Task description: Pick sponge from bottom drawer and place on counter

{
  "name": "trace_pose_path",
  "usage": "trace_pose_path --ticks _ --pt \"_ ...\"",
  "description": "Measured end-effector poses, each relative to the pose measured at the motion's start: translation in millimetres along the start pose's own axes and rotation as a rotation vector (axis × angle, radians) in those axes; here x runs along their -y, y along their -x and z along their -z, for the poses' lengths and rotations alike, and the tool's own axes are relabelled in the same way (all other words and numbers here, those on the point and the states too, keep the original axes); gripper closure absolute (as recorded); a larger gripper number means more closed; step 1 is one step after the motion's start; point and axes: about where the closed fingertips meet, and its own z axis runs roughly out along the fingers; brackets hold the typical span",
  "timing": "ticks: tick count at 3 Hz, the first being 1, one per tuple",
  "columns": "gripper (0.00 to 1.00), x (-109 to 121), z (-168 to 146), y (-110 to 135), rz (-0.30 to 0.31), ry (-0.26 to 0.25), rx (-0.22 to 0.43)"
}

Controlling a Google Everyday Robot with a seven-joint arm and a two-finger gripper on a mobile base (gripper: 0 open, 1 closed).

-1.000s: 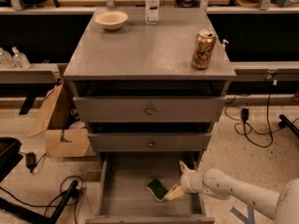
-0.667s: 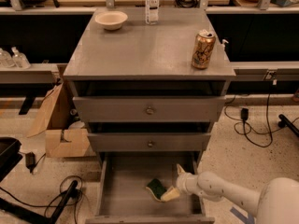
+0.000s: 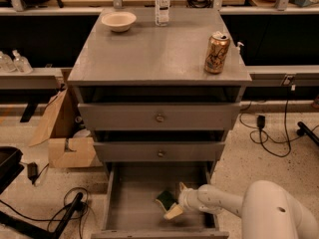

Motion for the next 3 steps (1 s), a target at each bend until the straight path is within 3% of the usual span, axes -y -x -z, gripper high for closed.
trace_pose_path --ticks 1,3 --pt "0.00 -8.7 -17.2 -13.4 -0.004 0.024 -0.044" --pt "0.41 -29.8 -33.8 -27.0 -0.006 0.054 -0.082"
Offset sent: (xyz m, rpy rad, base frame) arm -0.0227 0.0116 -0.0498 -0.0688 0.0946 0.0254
